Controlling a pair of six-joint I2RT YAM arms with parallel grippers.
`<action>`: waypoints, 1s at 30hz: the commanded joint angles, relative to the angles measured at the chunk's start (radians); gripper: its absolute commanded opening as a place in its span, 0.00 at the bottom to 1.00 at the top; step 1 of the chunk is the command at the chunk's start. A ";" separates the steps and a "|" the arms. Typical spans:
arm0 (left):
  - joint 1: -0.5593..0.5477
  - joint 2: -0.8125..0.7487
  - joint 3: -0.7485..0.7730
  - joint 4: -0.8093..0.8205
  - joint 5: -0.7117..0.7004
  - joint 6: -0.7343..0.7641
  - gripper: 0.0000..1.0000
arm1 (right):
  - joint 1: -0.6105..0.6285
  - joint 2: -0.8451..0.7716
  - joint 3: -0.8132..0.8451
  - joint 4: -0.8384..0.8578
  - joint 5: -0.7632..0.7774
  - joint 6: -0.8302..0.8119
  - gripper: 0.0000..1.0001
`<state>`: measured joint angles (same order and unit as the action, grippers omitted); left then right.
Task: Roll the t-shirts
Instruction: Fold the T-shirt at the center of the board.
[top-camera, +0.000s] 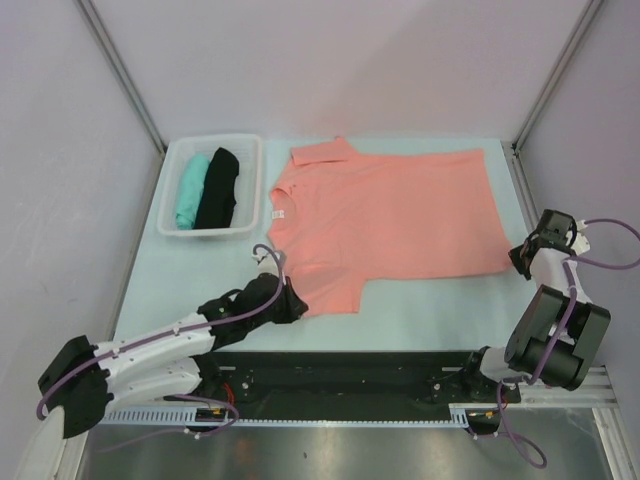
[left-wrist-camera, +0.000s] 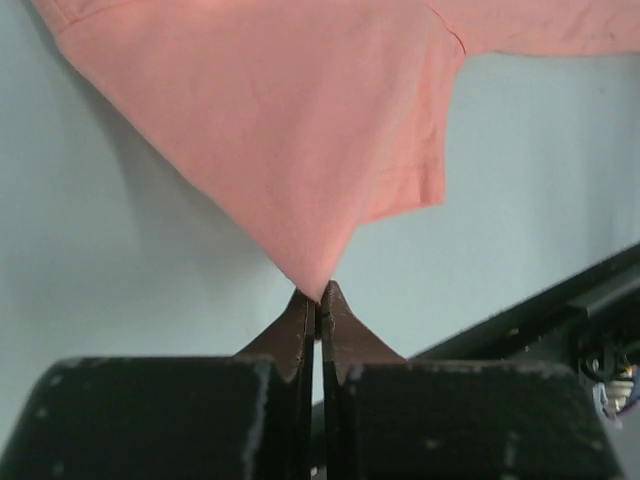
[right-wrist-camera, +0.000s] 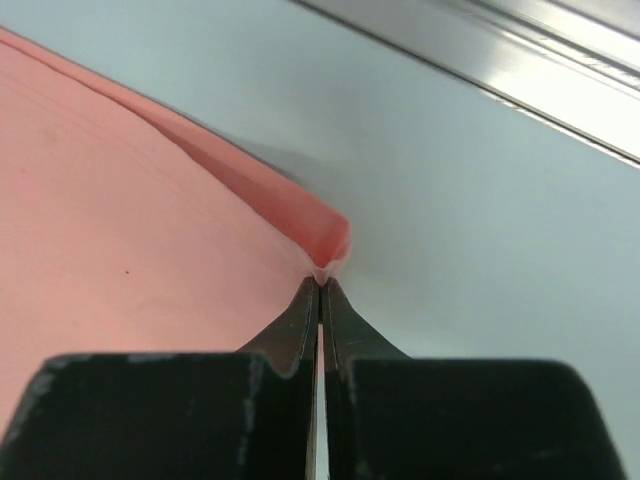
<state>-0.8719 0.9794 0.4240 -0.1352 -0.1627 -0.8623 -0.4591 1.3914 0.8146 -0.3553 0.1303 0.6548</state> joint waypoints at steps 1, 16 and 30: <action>-0.085 -0.108 -0.024 -0.115 -0.040 -0.109 0.00 | -0.023 -0.100 -0.017 -0.088 0.107 -0.024 0.00; 0.108 0.387 0.572 -0.075 -0.067 0.166 0.00 | 0.131 0.081 0.185 0.059 -0.017 -0.021 0.00; 0.284 0.697 0.861 -0.104 -0.038 0.175 0.00 | 0.174 0.325 0.373 0.119 -0.035 0.011 0.00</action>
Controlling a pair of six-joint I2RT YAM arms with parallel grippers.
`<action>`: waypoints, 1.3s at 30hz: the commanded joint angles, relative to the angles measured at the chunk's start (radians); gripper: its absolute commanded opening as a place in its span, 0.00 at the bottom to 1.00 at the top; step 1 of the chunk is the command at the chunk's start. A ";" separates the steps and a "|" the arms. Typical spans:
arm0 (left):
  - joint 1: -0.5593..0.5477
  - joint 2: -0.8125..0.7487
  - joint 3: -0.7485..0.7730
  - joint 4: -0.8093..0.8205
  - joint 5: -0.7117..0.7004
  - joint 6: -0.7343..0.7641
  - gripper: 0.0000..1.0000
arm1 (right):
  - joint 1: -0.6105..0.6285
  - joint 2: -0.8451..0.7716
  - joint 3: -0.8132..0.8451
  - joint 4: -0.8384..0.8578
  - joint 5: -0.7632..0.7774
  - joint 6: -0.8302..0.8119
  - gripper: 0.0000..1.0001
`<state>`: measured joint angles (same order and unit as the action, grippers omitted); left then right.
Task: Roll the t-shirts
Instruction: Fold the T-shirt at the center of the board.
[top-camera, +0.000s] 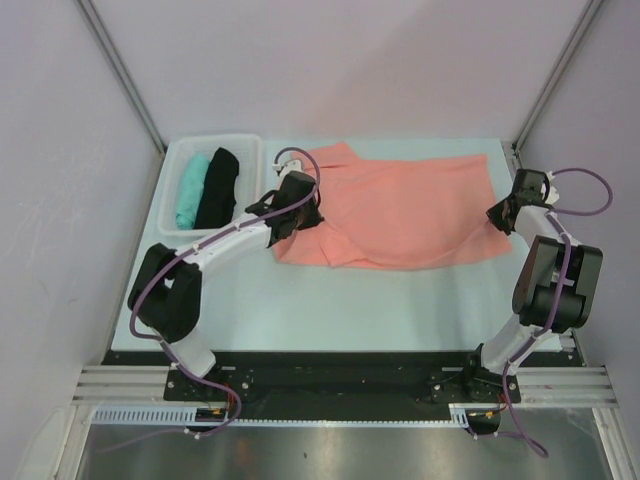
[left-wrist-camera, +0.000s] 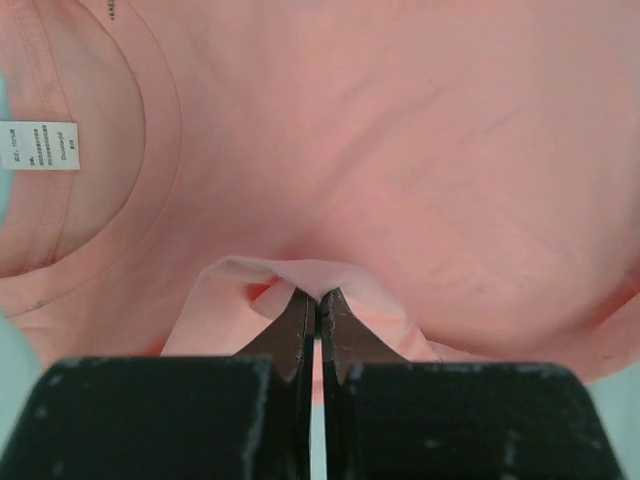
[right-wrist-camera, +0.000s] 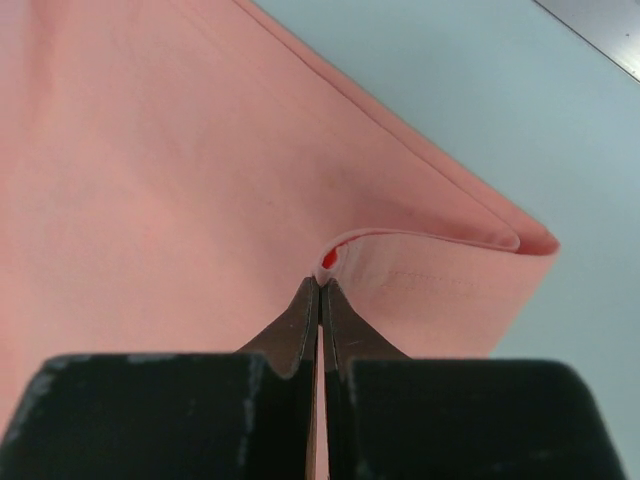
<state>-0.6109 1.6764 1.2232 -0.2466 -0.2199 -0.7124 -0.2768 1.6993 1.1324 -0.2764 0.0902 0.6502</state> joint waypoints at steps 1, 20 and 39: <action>0.028 0.000 0.064 0.006 0.019 0.025 0.00 | -0.010 0.017 0.056 0.042 0.006 0.017 0.00; 0.095 0.034 0.177 -0.003 0.020 0.044 0.00 | -0.045 0.059 0.128 0.054 -0.027 0.008 0.00; 0.154 0.127 0.179 0.046 0.093 0.044 0.00 | 0.014 0.203 0.299 0.023 -0.004 -0.067 0.00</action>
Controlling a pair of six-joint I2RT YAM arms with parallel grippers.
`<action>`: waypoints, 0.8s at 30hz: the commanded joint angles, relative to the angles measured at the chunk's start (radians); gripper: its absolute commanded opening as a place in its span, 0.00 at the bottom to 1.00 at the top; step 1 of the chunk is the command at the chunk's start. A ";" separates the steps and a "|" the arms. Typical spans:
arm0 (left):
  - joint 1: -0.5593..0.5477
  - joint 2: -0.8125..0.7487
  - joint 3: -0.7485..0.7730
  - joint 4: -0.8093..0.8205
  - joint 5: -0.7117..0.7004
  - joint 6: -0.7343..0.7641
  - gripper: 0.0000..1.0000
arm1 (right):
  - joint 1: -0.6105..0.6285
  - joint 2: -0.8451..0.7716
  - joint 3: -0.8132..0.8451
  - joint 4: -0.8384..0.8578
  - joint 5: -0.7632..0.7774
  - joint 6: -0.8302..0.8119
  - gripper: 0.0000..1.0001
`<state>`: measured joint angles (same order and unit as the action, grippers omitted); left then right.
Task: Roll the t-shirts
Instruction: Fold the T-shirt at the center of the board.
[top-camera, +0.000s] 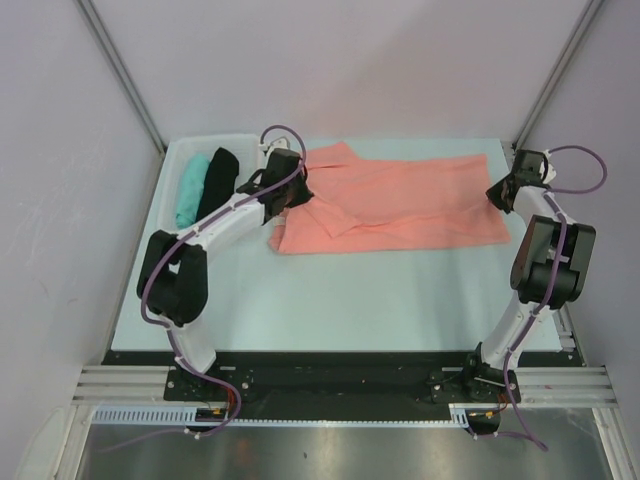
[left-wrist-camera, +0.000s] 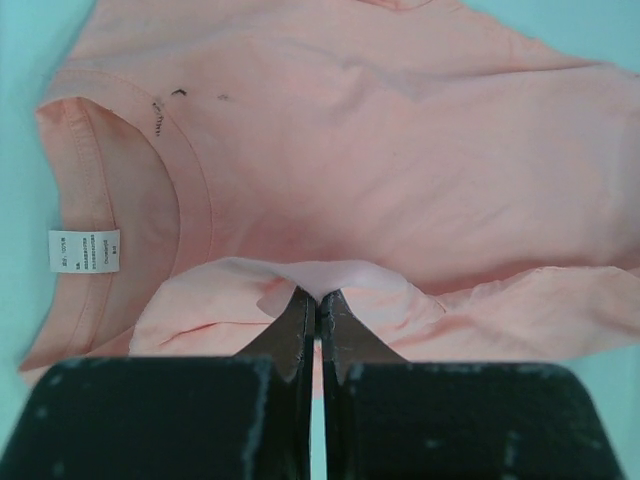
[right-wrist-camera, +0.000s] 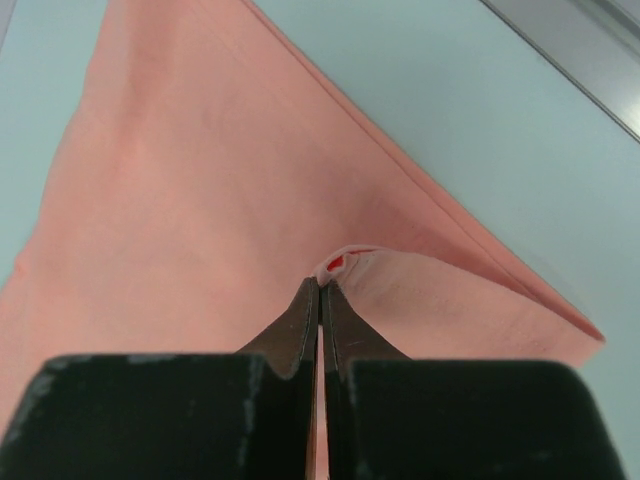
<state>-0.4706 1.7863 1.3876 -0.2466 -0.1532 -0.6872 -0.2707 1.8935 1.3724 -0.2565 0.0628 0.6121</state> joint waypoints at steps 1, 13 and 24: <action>0.013 0.021 0.016 0.052 0.030 0.023 0.00 | 0.007 0.012 0.069 -0.003 0.028 -0.029 0.00; 0.033 0.087 0.033 0.073 0.067 0.026 0.00 | -0.021 0.042 0.073 -0.055 0.083 -0.022 0.00; 0.044 0.035 0.028 0.072 0.053 0.023 0.00 | -0.032 0.058 0.068 -0.069 0.092 -0.015 0.00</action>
<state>-0.4381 1.8828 1.3876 -0.2005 -0.0978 -0.6796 -0.2970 1.9396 1.4048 -0.3290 0.1196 0.6014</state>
